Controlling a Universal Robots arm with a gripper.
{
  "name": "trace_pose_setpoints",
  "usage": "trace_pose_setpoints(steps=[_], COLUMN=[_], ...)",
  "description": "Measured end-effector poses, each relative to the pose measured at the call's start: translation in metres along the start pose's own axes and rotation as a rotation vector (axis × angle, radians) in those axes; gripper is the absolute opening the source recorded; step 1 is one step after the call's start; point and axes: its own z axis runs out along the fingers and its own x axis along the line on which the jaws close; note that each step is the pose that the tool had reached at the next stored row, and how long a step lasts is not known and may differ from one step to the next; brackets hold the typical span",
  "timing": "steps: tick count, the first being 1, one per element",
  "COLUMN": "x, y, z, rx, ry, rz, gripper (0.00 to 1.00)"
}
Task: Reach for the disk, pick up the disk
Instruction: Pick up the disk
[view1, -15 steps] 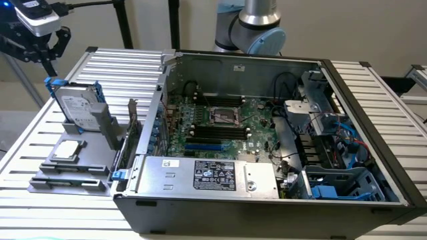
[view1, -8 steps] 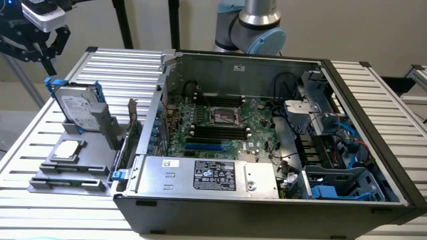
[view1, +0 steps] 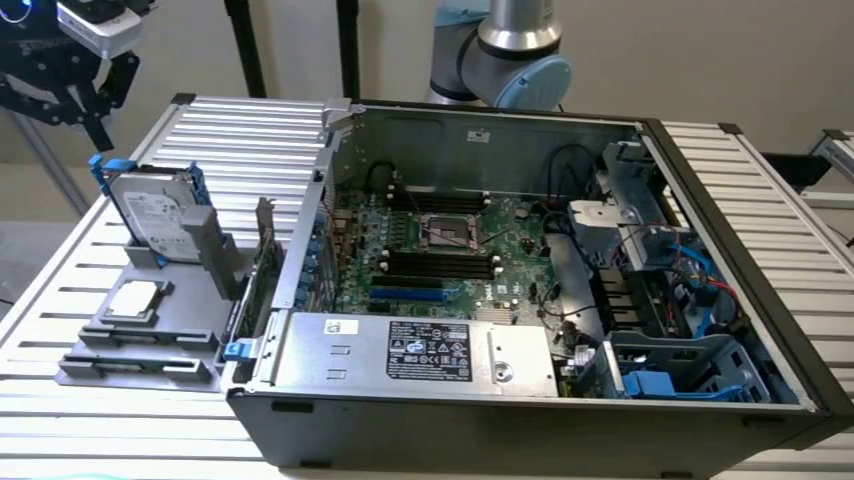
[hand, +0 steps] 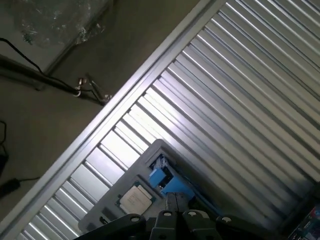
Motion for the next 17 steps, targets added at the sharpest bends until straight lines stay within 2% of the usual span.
trace_pose_setpoints(steps=[17], x=[-0.0001], y=[0.0], z=[0.0018], rx=[0.0171], ry=[-0.0017], rz=[-0.287], gripper=[0.11])
